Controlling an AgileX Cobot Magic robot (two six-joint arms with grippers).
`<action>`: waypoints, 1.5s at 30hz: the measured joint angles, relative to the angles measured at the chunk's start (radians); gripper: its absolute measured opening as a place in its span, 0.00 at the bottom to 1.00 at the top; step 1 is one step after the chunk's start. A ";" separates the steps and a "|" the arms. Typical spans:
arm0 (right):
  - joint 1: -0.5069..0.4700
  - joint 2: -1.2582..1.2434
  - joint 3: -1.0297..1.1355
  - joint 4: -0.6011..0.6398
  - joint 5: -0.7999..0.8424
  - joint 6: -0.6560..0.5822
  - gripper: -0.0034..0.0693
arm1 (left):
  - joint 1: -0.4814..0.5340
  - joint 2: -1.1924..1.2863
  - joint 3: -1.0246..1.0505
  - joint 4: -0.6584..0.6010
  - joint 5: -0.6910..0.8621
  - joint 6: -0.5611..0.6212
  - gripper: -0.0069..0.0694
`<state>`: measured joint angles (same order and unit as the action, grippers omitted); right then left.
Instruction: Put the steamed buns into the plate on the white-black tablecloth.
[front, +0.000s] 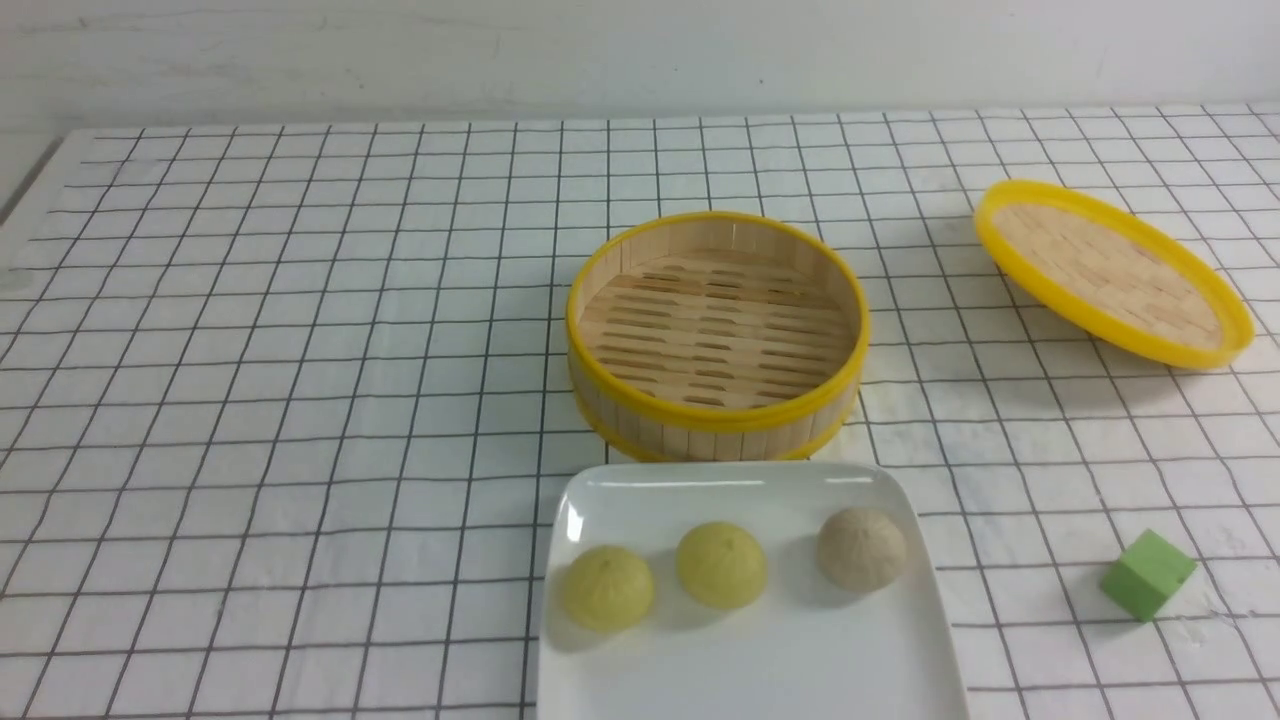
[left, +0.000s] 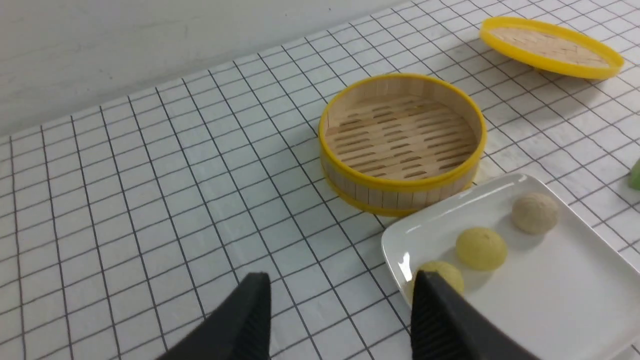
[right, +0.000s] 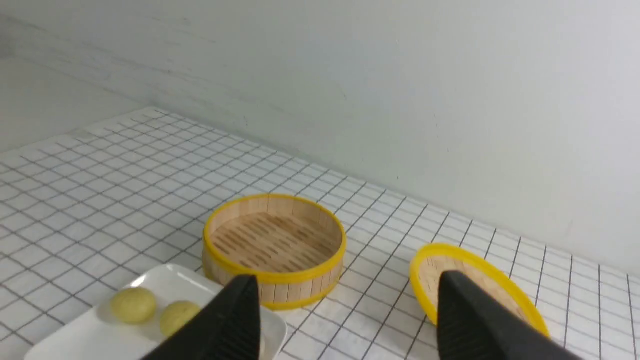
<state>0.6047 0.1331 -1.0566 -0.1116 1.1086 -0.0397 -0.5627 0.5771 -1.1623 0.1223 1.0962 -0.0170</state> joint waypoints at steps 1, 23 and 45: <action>0.000 -0.030 0.025 0.007 0.027 0.000 0.70 | 0.000 -0.038 0.031 -0.003 0.004 0.000 0.61; 0.000 -0.158 0.576 0.134 -0.210 -0.037 0.70 | 0.000 -0.253 0.351 -0.021 -0.044 0.000 0.60; 0.000 -0.156 0.624 0.174 -0.316 -0.039 0.65 | 0.000 -0.254 0.364 0.009 -0.181 0.000 0.60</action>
<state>0.6047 -0.0230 -0.4328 0.0628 0.7927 -0.0784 -0.5627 0.3228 -0.7987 0.1309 0.9157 -0.0170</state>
